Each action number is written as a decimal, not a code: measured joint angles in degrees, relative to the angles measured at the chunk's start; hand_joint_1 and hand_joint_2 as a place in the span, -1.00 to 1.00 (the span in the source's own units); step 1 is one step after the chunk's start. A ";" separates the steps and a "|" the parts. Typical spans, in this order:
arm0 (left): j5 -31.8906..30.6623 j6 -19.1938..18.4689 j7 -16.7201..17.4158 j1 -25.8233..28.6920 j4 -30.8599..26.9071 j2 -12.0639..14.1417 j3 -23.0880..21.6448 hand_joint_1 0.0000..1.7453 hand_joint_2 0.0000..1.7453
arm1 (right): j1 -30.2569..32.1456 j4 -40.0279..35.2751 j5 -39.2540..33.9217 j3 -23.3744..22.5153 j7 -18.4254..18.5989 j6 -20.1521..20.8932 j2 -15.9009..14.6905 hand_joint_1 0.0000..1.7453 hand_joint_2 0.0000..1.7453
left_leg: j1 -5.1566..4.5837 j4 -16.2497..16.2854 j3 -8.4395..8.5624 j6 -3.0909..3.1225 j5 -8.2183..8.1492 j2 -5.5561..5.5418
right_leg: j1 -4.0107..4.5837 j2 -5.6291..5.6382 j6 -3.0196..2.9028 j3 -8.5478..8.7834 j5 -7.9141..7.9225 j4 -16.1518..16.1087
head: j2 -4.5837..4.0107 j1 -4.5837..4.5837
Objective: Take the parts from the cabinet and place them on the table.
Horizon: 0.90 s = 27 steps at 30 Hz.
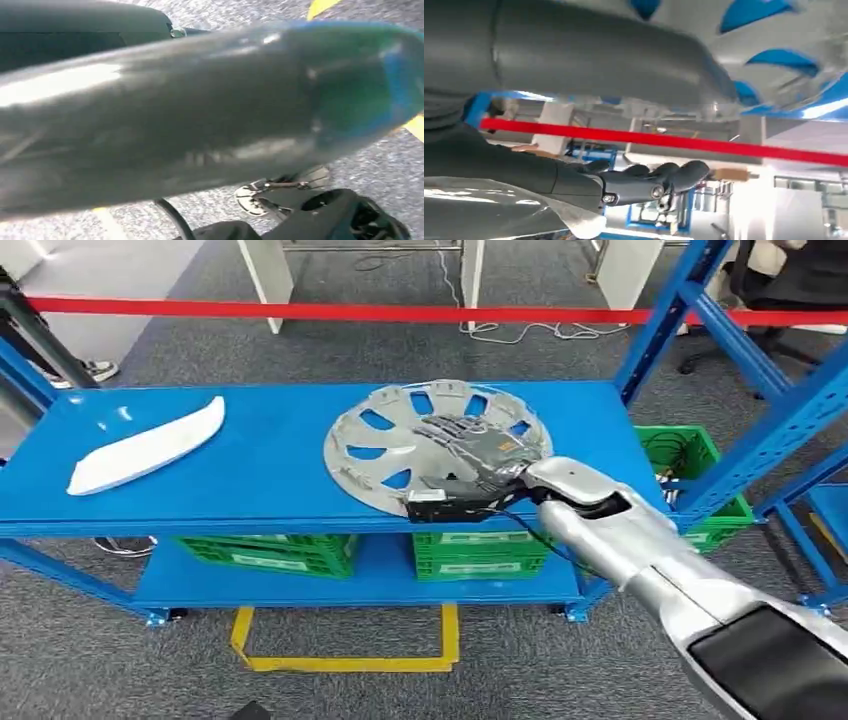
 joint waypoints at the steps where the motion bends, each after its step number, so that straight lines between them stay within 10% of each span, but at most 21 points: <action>1: 0.00 0.00 0.00 0.06 0.00 -0.04 0.00 -1.00 -1.00 | -0.01 0.11 -0.26 0.17 -0.26 0.57 0.11 -1.00 1.00 | 0.18 -0.54 0.38 0.45 0.29 0.01 | 0.06 0.01 0.47 0.06 -0.14 -0.01 | 0.00 0.09; 7: 0.20 0.18 -0.02 -0.25 0.00 -0.22 0.00 -1.00 -1.00 | -0.22 0.98 -2.88 1.16 -1.47 4.07 0.65 -1.00 1.00 | 0.24 -0.81 0.63 1.56 0.31 0.09 | -0.08 -0.07 0.77 -9.43 -7.75 18.35 | 0.00 0.28; 11: 0.35 0.20 0.00 -0.19 0.00 -0.44 0.02 -1.00 -1.00 | -0.64 1.64 -4.35 1.99 -1.97 6.01 1.09 -1.00 1.00 | 0.24 -0.55 1.11 1.28 -0.16 -0.11 | -0.08 -0.16 0.20 -2.36 1.16 2.93 | 0.00 0.33; 17: 0.42 0.20 0.00 -0.16 0.00 -0.33 0.02 -1.00 -1.00 | -1.18 2.36 -4.79 2.62 -2.10 6.49 1.88 -1.00 1.00 | 0.08 0.05 0.58 -0.38 -0.81 -0.05 | -0.26 -0.12 -0.77 -0.38 0.52 0.03 | 0.00 0.22; 22: 0.61 0.20 0.00 -0.11 0.00 -0.46 0.02 -1.00 -1.00 | -1.46 2.84 -5.79 3.19 -2.76 7.52 2.45 -1.00 1.00 | 0.41 17.76 -7.54 -1.54 -8.35 0.09 | -0.28 -0.11 -1.36 -0.11 0.30 0.04 | 0.00 -0.13; 27: 0.68 0.20 -0.07 -0.01 0.00 -0.39 0.04 -1.00 -1.00 | -2.26 3.50 -6.80 3.96 -2.89 8.88 2.89 -1.00 1.00 | 0.42 1.15 -0.47 -1.05 0.92 0.13 | -0.11 0.01 -0.85 0.33 -0.20 0.08 | 0.00 -0.11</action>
